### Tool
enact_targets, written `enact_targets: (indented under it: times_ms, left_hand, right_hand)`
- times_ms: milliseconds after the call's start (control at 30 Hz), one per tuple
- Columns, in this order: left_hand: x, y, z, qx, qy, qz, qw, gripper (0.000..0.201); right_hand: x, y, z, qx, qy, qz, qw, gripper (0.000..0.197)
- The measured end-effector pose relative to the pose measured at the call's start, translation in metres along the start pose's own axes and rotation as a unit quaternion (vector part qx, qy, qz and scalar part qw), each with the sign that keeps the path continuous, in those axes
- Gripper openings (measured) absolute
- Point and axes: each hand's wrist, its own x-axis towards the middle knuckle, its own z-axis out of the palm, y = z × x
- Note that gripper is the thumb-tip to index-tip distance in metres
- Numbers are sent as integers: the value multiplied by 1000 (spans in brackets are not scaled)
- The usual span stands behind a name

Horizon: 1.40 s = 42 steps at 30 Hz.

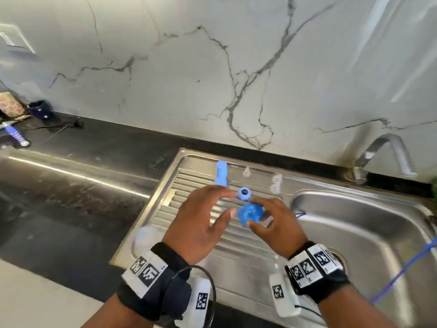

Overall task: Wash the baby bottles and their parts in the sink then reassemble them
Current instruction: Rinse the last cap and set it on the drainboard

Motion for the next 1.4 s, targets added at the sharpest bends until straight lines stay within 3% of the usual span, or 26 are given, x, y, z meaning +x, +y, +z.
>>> enact_targets:
  times_ms: [133, 233, 433, 667, 800, 1000, 1133, 1300, 1400]
  left_hand:
    - [-9, -71, -63, -9, 23, -37, 999, 29]
    - [-20, -112, -89, -4, 24, -71, 997, 24]
    - [-35, -169, -112, -21, 8, -110, 994, 24]
    - [-46, -190, -121, -33, -7, -139, 990, 28]
    - [-46, -191, -119, -30, -23, -143, 989, 33]
    - [-44, -191, -99, -8, -237, -144, 961, 72]
    - [-46, -197, -82, 58, -303, -148, 940, 81]
    - [-47, -203, -83, 87, -299, -200, 929, 69]
    - [-35, -195, -100, 94, -224, -196, 950, 66]
  right_hand:
    - [91, -52, 66, -59, -35, -19, 997, 52]
    - [143, -74, 107, -145, -93, 21, 985, 47]
    - [187, -73, 171, -290, -189, 64, 936, 44]
    - [189, -73, 175, -309, -199, 76, 927, 63]
    - [176, -88, 151, -266, -158, 60, 949, 59]
    - [127, -97, 112, -164, -77, 20, 983, 48]
    - [94, -90, 95, -127, -21, 34, 991, 44]
    - [67, -79, 85, -106, -3, 75, 991, 35]
    - [53, -77, 82, -114, -19, 82, 990, 31]
